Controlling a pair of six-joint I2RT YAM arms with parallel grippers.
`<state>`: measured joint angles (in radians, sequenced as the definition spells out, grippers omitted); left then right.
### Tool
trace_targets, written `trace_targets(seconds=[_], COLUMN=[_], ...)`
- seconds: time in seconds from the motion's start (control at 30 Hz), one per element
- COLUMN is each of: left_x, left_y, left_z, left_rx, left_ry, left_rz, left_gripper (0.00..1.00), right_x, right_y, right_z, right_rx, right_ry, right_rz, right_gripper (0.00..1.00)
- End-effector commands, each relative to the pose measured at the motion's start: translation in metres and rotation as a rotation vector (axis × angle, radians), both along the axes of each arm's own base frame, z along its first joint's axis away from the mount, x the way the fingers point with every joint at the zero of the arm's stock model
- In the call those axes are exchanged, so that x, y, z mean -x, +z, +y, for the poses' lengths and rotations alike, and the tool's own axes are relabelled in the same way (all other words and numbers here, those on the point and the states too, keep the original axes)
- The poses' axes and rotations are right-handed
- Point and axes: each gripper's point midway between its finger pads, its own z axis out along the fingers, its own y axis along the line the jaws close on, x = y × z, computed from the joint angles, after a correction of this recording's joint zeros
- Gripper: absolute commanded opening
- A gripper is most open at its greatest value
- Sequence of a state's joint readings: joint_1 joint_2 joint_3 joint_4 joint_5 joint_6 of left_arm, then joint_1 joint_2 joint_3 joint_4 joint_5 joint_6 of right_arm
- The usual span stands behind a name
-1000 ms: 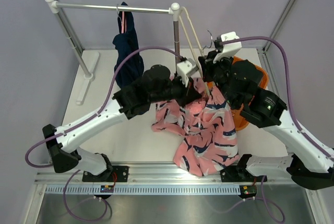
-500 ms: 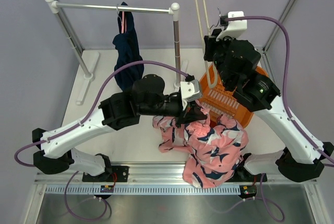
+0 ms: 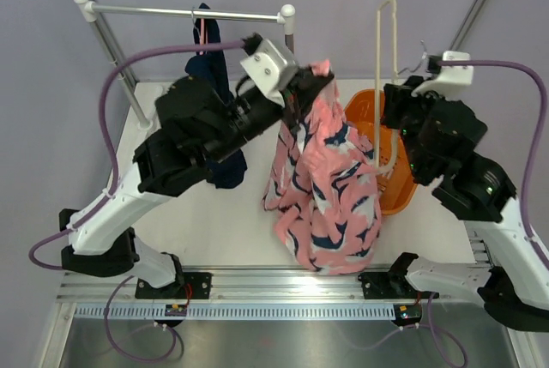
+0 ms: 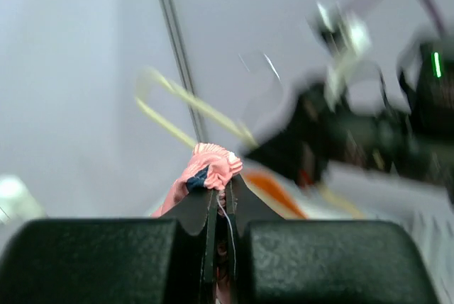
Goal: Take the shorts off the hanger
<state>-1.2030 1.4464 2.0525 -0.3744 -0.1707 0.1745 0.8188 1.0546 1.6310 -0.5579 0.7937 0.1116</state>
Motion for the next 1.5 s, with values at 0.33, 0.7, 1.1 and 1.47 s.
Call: trace_targets(seconds=[0.33,0.7,1.1,1.47], left_x=[0.011,-0.027,-0.016,-0.03], left_y=[0.203,0.186,0.198,0.186], left_z=[0.052,0.063,0.083,0.078], left_rx=[0.766,0.982,1.091,1.107], left_ry=[0.003,-0.052,-0.043,0.023], left_rz=[-0.719,-0.82,-0.876,-0.906], left_gripper=[0.0,0.0,0.0,0.0], right_x=[0.05,0.079,0.09,0.065], right_y=[-0.063,-0.08,-0.004,-0.063], right_z=[-0.062,-0.138,-0.164,-0.014], right_rx=[-0.086,-0.079,-0.108,-0.008], right_ry=[-0.1,-0.403,-0.461,0.238], right_rz=[0.096,0.059,-0.121,0.131], right_gripper=[0.0,0.0,0.0,0.0])
